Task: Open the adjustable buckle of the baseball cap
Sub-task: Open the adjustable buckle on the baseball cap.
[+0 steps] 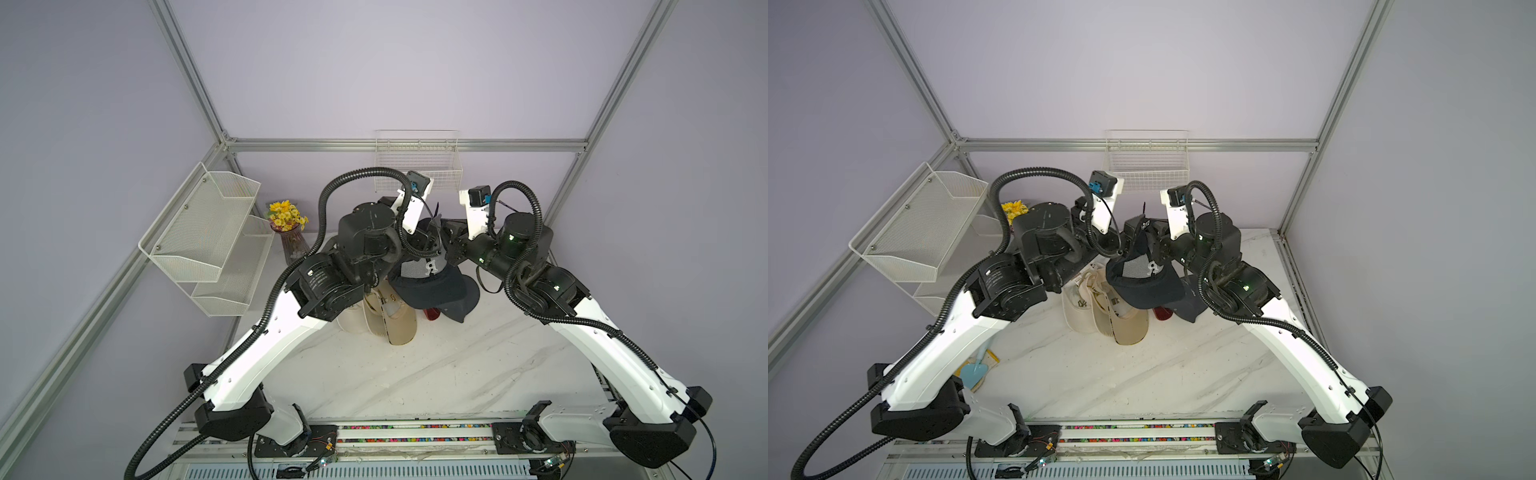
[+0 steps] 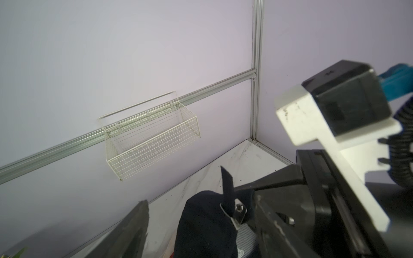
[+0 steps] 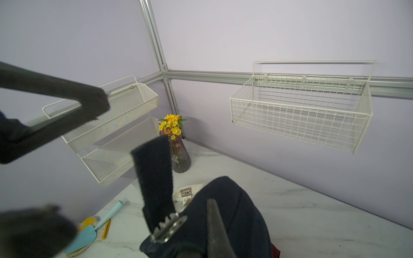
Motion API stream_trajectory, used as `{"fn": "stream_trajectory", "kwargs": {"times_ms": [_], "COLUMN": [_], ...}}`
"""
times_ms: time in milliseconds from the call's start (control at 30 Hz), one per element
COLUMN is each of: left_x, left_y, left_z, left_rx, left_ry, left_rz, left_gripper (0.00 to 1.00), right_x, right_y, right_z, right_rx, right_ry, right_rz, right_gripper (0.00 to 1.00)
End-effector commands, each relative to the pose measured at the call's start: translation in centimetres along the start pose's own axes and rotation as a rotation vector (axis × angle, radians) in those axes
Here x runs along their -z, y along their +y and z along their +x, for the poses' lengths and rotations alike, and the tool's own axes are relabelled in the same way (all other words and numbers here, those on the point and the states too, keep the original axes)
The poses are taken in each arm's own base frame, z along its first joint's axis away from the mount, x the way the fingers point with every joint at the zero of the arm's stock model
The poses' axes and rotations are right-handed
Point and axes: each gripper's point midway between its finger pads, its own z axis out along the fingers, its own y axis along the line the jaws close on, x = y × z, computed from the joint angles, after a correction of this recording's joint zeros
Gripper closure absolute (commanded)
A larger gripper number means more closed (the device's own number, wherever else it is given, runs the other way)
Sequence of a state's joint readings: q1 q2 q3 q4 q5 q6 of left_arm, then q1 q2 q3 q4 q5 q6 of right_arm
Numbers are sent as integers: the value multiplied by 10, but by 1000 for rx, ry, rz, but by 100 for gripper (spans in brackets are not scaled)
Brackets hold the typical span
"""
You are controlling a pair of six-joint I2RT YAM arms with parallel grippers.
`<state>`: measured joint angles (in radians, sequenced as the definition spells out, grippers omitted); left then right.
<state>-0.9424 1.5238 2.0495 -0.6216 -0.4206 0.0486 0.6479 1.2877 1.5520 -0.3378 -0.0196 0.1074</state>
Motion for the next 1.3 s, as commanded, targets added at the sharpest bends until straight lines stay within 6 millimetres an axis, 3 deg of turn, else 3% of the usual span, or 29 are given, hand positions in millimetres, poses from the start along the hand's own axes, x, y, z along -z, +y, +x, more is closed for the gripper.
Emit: {"fn": "stream_trajectory", "kwargs": {"times_ms": [0,733,800,833,1000,1167,1267], "left_x": [10,-19,-20,-20,-21,-18,-19], "left_y": [4,7,6,7,8,12,6], "left_z": [-32,-18,-17,-18,-14,3,30], "left_rx": [65,78,80,83,83,105,140], "left_ry": [-83,-34,-30,-32,-20,22,73], "left_rz": [25,20,20,20,21,12,29], "left_gripper": [25,31,35,43,96,100,100], "right_x": [3,13,13,14,17,26,33], "right_y": [3,10,10,10,9,0,-3], "right_z": [-6,-13,-13,-14,-16,-37,-63], "right_rx": [-2,-6,-6,-7,-4,-23,-14], "right_ry": [-27,-51,-51,-53,-61,-142,-212], "right_rz": [-20,-45,-44,-43,-37,21,55], "right_gripper": [100,100,100,100,100,100,100]}}
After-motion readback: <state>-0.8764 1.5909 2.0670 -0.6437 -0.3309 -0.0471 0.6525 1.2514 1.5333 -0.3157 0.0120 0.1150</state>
